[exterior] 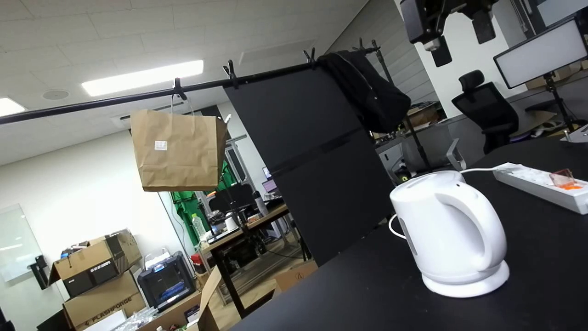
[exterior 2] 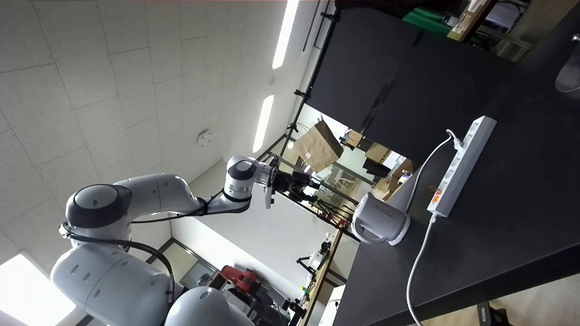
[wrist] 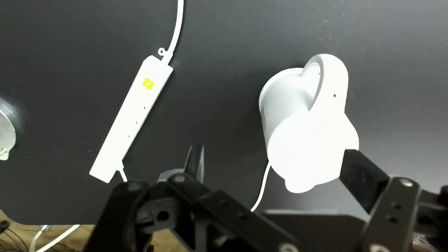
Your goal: Turn the kettle switch on
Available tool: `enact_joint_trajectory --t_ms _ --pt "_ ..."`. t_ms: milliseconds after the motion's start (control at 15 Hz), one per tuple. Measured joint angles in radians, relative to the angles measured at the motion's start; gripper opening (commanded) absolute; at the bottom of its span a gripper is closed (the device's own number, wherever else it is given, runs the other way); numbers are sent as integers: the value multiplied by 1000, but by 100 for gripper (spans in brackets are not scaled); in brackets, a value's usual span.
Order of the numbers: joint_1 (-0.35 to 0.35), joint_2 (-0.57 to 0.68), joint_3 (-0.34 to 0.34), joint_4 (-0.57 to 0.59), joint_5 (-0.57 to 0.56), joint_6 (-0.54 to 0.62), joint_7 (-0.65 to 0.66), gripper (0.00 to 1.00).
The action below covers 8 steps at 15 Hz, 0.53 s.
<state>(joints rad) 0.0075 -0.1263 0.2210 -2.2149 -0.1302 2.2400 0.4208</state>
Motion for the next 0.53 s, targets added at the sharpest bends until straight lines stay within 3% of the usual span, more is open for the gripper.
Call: enact_joint_trajectory --t_ms 533 --pt "10 5 -9 8 -5 0 0 100"
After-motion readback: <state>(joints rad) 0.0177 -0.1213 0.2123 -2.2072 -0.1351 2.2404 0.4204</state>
